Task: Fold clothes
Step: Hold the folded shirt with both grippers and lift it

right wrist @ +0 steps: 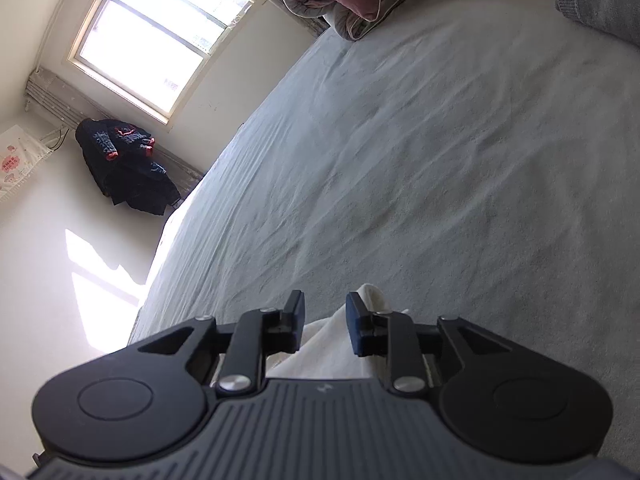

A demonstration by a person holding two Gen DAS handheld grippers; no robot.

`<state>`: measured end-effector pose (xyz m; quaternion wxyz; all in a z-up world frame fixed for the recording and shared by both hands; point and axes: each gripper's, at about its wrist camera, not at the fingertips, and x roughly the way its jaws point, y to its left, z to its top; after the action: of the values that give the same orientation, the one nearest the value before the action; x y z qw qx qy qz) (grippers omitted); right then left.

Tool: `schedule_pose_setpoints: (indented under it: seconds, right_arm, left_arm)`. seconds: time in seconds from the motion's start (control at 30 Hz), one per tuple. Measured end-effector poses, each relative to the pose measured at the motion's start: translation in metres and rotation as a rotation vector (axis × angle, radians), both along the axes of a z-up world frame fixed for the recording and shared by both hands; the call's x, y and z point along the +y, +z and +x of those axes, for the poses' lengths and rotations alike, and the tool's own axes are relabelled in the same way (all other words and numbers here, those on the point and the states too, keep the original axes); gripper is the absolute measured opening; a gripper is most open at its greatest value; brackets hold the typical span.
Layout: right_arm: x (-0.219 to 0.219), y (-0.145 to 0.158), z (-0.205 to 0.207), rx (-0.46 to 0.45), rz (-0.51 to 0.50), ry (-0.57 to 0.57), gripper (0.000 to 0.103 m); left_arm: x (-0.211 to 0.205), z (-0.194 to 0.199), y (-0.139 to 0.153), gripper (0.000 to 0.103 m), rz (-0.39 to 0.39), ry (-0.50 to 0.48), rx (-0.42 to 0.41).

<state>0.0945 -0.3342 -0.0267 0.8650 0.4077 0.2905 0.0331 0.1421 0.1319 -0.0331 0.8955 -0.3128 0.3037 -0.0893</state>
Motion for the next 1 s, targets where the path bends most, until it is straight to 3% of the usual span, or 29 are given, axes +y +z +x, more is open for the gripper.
schedule_pose_setpoints:
  seconds: [0.1, 0.23, 0.33, 0.37, 0.4, 0.43, 0.47, 0.6, 0.7, 0.8, 1.0]
  right_arm:
    - [-0.001, 0.003, -0.002, -0.018, -0.065, 0.011, 0.053]
    - [0.016, -0.001, 0.007, -0.012, -0.254, 0.054, 0.053]
    - [0.029, -0.006, 0.014, -0.016, -0.38, 0.094, 0.053]
    - [0.035, -0.008, 0.016, -0.022, -0.422, 0.109, 0.046]
    - [0.041, -0.01, 0.017, -0.029, -0.477, 0.118, 0.026]
    - [0.048, -0.012, 0.017, -0.036, -0.538, 0.123, 0.017]
    - [0.054, -0.013, 0.015, -0.049, -0.586, 0.121, 0.015]
    - [0.069, -0.005, -0.004, -0.17, -0.698, 0.04, 0.013]
    - [0.074, 0.0, 0.001, -0.209, -0.755, 0.024, 0.013]
    - [0.077, -0.005, 0.02, -0.183, -0.798, 0.032, 0.013]
    - [0.073, -0.038, 0.04, -0.035, -0.817, 0.063, 0.013]
  left_arm:
    - [-0.001, 0.0, -0.004, 0.046, 0.067, -0.019, 0.005]
    - [-0.008, 0.004, -0.013, 0.046, 0.159, -0.048, 0.006]
    - [-0.017, 0.006, -0.016, 0.04, 0.217, -0.064, -0.022]
    - [-0.02, 0.006, -0.017, 0.031, 0.235, -0.07, -0.032]
    - [-0.023, 0.005, -0.017, 0.012, 0.253, -0.075, -0.042]
    - [-0.026, 0.002, -0.016, 0.011, 0.271, -0.076, -0.056]
    - [-0.029, -0.003, -0.014, 0.006, 0.294, -0.062, -0.087]
    - [-0.032, -0.018, -0.004, 0.006, 0.32, -0.012, -0.164]
    - [-0.037, -0.01, -0.01, 0.006, 0.381, -0.004, -0.145]
    - [-0.043, -0.001, -0.015, 0.006, 0.441, 0.004, -0.125]
    - [-0.046, 0.009, -0.029, 0.013, 0.499, 0.003, -0.064]
